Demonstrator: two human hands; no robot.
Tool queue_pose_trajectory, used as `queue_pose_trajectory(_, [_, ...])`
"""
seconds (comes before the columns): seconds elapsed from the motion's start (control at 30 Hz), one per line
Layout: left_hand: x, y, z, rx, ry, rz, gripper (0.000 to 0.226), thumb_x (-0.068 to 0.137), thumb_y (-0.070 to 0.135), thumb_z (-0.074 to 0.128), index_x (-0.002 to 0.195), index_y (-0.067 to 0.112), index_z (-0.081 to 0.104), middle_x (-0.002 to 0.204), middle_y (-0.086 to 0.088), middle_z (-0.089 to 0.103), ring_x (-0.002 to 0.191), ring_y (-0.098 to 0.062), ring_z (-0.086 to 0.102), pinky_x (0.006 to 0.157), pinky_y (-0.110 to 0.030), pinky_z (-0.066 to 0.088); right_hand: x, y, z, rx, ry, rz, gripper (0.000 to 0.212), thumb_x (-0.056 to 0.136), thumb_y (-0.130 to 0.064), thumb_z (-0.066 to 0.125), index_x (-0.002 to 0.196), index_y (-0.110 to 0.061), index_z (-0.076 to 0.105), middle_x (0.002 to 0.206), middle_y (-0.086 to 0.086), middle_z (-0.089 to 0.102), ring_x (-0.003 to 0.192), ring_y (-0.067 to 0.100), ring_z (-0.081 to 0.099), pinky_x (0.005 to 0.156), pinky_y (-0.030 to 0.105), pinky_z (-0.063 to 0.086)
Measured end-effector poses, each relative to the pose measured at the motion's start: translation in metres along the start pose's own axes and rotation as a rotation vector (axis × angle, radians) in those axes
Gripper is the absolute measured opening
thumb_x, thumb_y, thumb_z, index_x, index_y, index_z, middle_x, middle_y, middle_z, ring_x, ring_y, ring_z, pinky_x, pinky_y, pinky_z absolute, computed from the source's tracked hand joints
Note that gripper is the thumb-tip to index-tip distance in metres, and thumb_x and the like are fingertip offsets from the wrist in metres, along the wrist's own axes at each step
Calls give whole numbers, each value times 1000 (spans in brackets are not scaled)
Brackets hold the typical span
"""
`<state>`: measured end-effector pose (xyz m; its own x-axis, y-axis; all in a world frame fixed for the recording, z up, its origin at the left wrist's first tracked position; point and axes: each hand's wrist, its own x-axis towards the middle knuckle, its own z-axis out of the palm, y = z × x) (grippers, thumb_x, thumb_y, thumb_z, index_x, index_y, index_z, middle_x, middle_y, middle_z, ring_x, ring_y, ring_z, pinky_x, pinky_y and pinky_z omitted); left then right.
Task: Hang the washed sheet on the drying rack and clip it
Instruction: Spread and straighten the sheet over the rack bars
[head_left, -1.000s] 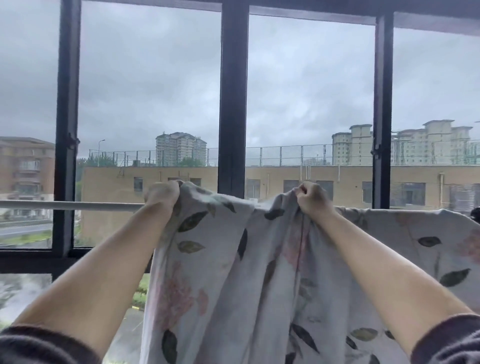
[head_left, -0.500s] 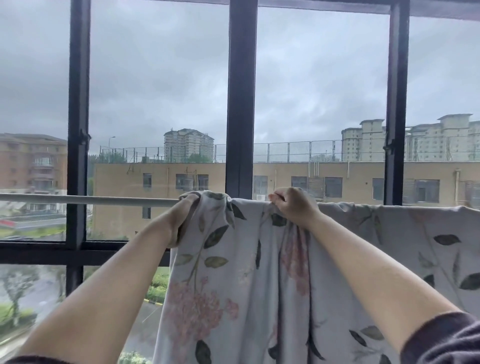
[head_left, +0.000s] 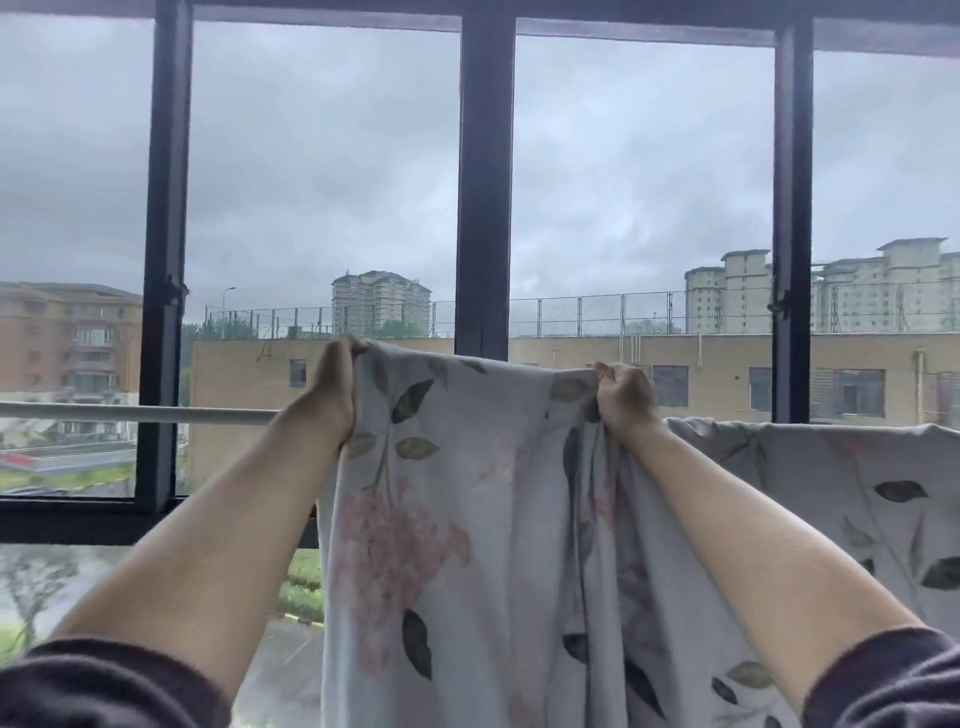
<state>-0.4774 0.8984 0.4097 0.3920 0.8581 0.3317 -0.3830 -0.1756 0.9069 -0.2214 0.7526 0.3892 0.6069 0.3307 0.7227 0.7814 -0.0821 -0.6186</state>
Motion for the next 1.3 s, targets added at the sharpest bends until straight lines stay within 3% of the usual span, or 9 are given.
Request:
queue_pose_trajectory(0.13, [19, 17, -50, 175, 178, -138, 26, 84, 32, 44, 63, 17, 48, 56, -8, 54, 59, -22, 49, 60, -27, 39, 6, 7, -7, -41, 168, 124, 38, 102, -22, 38, 114, 5, 62, 117, 28, 61, 110, 40, 56, 89, 37, 41])
queue_pose_trajectory(0.27, [20, -8, -53, 347, 31, -255, 31, 91, 37, 48, 79, 12, 62, 74, -10, 62, 68, -23, 57, 60, -28, 46, -4, 4, 4, -203, 13, 7, 39, 100, -30, 37, 88, -12, 69, 95, 14, 70, 93, 32, 61, 75, 34, 43])
queue_pose_trajectory(0.37, [21, -30, -45, 389, 69, -152, 24, 92, 31, 52, 73, 16, 55, 74, -7, 55, 76, -22, 56, 70, -29, 48, -15, 5, 7, -364, -78, -118, 38, 98, -37, 38, 75, -23, 66, 81, 1, 69, 84, 24, 63, 67, 29, 39])
queue_pose_trajectory(0.5, [18, -44, -41, 489, 213, -2, 28, 93, 30, 56, 72, 11, 51, 79, -11, 54, 79, -24, 51, 75, -20, 44, -30, 11, 1, -552, -158, -345, 37, 97, -49, 38, 93, -25, 66, 87, 1, 69, 85, 25, 62, 69, 31, 39])
queue_pose_trajectory(0.63, [18, -49, -45, 617, 232, 49, 38, 90, 37, 56, 91, -1, 59, 108, -27, 60, 103, -35, 57, 95, -37, 41, -31, 10, 5, -476, -120, -355, 31, 99, -38, 39, 100, -23, 66, 105, 2, 69, 97, 28, 62, 76, 34, 40])
queue_pose_trajectory(0.77, [22, -55, -43, 656, 228, 44, 52, 83, 48, 57, 99, -2, 60, 114, -29, 60, 109, -41, 55, 95, -43, 43, -38, -9, 27, -488, -152, -436, 32, 99, -37, 37, 120, -21, 54, 121, 0, 59, 107, 22, 56, 94, 39, 35])
queue_pose_trajectory(0.93, [21, -60, -42, 669, 262, 78, 45, 89, 42, 56, 106, 0, 62, 109, -18, 64, 105, -34, 58, 94, -38, 44, -56, -62, 75, -511, -423, -499, 46, 99, -49, 27, 99, -16, 60, 100, 5, 66, 93, 27, 60, 73, 35, 33])
queue_pose_trajectory(1.13, [18, -65, -54, 649, 239, 118, 42, 92, 35, 53, 110, -2, 60, 113, -25, 61, 106, -39, 56, 86, -37, 41, -64, -71, 109, -512, -234, -535, 39, 100, -43, 34, 91, -20, 64, 87, 6, 70, 83, 30, 63, 65, 33, 36])
queue_pose_trajectory(1.3, [9, -69, -65, 477, 87, 177, 25, 92, 36, 55, 100, 13, 62, 98, -7, 62, 97, -31, 59, 84, -36, 46, -68, -65, 109, -467, -55, -510, 36, 100, -38, 39, 81, -20, 62, 75, 4, 69, 71, 28, 62, 60, 31, 28])
